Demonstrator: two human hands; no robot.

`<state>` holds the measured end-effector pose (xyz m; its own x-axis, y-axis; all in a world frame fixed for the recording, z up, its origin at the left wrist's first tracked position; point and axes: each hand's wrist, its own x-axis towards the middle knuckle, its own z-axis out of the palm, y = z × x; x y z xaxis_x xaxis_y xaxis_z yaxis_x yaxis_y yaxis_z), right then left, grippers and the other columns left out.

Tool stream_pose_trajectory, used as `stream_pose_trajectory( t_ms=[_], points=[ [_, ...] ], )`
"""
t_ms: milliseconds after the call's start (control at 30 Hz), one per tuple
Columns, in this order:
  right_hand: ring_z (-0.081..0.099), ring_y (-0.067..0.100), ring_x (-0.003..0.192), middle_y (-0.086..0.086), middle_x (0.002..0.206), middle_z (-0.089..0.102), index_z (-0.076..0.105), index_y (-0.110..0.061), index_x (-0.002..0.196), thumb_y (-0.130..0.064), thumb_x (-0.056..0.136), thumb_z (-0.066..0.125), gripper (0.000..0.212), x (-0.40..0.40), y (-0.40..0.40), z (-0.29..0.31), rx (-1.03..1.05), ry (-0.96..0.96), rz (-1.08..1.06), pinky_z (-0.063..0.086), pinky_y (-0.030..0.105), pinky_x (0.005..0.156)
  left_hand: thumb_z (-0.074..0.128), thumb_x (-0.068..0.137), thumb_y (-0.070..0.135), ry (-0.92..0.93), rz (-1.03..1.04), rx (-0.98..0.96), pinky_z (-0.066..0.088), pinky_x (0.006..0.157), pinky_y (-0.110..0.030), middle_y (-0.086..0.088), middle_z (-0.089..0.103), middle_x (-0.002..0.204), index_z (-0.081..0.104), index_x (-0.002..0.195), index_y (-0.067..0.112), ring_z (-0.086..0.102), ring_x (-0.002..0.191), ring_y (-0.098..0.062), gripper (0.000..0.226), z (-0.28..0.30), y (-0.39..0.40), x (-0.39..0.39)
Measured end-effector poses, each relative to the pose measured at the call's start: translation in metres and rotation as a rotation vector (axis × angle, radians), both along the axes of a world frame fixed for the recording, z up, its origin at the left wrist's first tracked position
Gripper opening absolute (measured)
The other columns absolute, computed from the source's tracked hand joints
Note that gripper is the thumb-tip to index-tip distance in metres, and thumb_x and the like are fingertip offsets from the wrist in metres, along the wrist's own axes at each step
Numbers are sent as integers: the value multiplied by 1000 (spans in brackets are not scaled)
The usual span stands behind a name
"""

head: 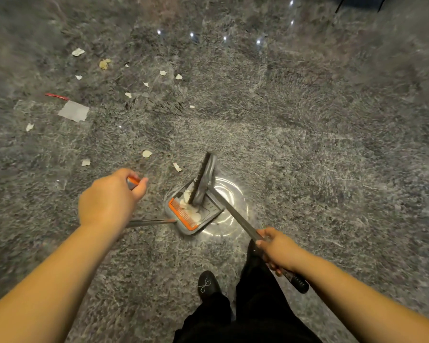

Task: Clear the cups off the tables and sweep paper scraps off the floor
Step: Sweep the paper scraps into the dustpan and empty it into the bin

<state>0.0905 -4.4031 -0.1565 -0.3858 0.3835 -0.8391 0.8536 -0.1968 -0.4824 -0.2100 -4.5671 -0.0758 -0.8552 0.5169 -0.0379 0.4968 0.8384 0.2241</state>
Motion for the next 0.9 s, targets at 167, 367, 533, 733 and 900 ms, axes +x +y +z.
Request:
stream_pose_trajectory(
  t_ms=[167,367,533,733,900],
  points=[
    [46,18,42,7,65,54,44,-20,129,-18,99,49,31,-41,16,11,123,3,80,38,22,34,62,84,59,-2,124,17,37,58,-31,-5,64,69,67,87,31,59,69,-32,29,13,-37,-28],
    [42,16,31,9,57,50,39,-19,137,-18,99,48,39,-91,52,8,150,-29,106,36,20,34,63,84,57,52,222,8,37,59,-33,-15,70,83,69,88,28,64,81,-39,30,21,-67,-63],
    [45,20,35,10,57,52,40,-16,140,-18,99,49,42,-149,103,3,206,-76,247,37,23,34,64,85,54,45,308,-26,37,59,-33,-16,70,85,70,89,27,64,82,-39,28,21,-70,-105],
    [49,22,47,6,65,50,45,-9,136,-17,98,48,39,-243,171,-7,304,-143,501,39,28,45,65,84,53,19,328,-133,37,59,-31,-15,70,85,69,87,28,65,81,-37,26,11,-43,-159],
    [53,21,52,9,74,55,51,-8,122,-19,97,50,28,-313,209,-23,410,-209,710,40,25,42,64,84,57,-22,356,-184,37,58,-31,-13,69,83,62,79,31,64,80,-36,26,-1,-22,-199]
  ],
)
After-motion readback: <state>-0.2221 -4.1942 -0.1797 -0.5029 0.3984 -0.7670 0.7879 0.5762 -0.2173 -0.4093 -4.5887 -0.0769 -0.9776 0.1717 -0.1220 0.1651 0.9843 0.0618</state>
